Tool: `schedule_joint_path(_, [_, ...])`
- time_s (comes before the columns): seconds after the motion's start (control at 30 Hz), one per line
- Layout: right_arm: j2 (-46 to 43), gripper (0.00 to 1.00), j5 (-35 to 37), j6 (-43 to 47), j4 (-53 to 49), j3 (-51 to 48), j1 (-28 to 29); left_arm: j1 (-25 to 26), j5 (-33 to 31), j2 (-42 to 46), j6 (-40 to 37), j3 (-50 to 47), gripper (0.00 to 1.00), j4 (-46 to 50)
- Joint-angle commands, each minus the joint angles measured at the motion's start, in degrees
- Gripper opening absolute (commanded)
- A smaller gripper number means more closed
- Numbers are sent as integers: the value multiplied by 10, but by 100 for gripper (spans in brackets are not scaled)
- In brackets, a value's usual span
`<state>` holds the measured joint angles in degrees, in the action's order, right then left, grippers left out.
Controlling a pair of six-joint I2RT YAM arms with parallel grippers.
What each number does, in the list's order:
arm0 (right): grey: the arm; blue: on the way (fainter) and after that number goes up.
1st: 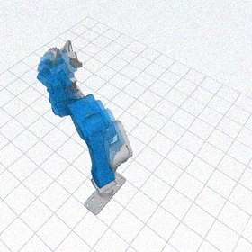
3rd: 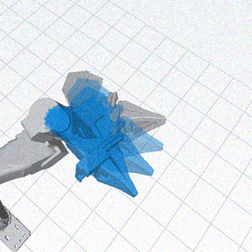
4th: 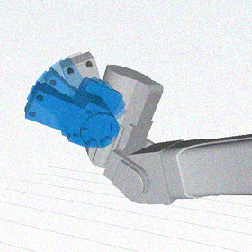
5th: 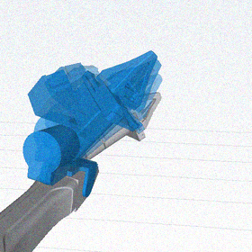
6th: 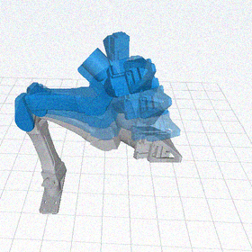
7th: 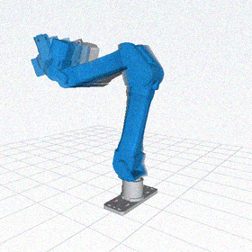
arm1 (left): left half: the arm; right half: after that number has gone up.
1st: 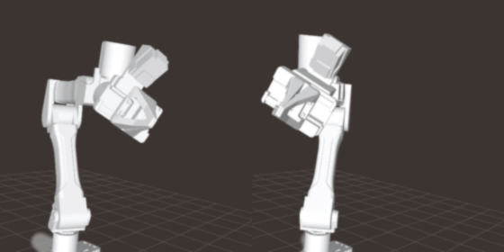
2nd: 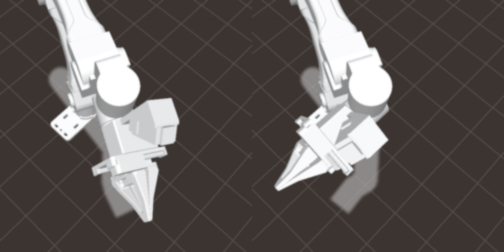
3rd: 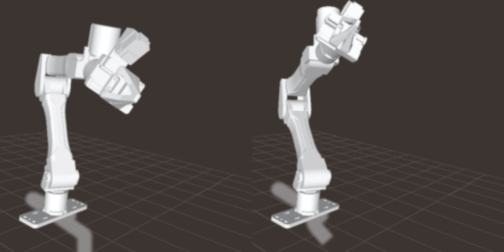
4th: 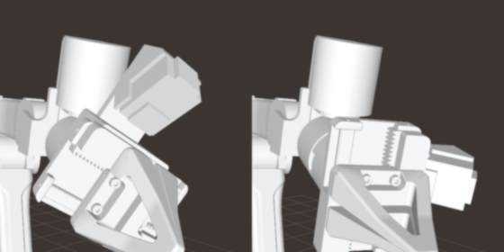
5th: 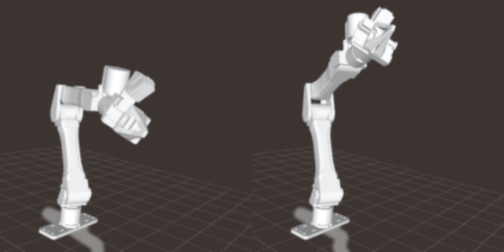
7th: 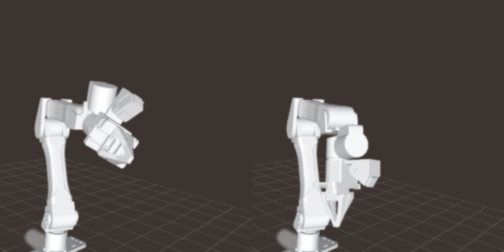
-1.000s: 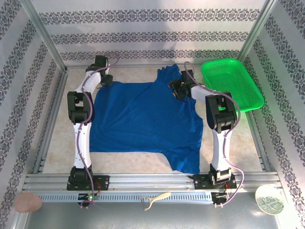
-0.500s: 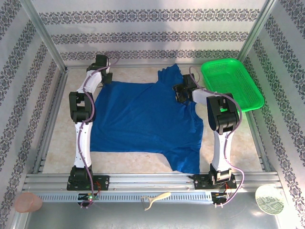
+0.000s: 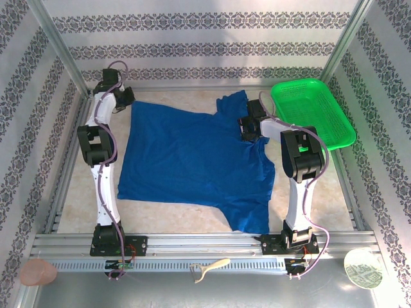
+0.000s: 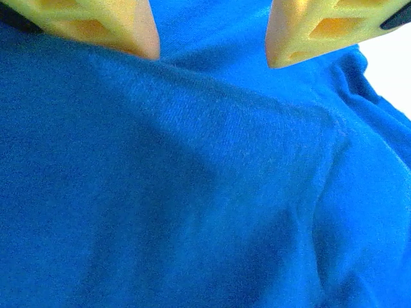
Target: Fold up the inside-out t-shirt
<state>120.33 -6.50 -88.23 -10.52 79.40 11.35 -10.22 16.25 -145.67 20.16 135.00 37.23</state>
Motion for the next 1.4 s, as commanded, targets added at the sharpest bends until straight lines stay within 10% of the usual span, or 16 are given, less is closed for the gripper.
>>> schedule_joint_path(0.0, [26, 54, 38, -10, -118, -24, -11, -16, 30, 11, 100, -42, 0, -55])
schedule_joint_path(0.23, [42, 54, 14, 12, -92, -11, -14, -29, 72, 0, 141, -56, 2, -112])
schedule_joint_path(0.43, [88, 54, -109, 131, 4, 78, -22, -31, 95, 5, 124, -41, 59, -121])
schedule_joint_path(0.57, [72, 54, -171, 222, 7, 122, -21, -30, 112, 64, 107, -75, 69, -111])
schedule_joint_path(0.9, [-198, 55, -68, 324, -67, -76, 46, -4, 178, 429, 208, -570, 85, -280])
schedule_joint_path(1.37, [-597, 62, 219, 161, -386, -374, 276, -4, 138, 848, 234, -928, 100, -81])
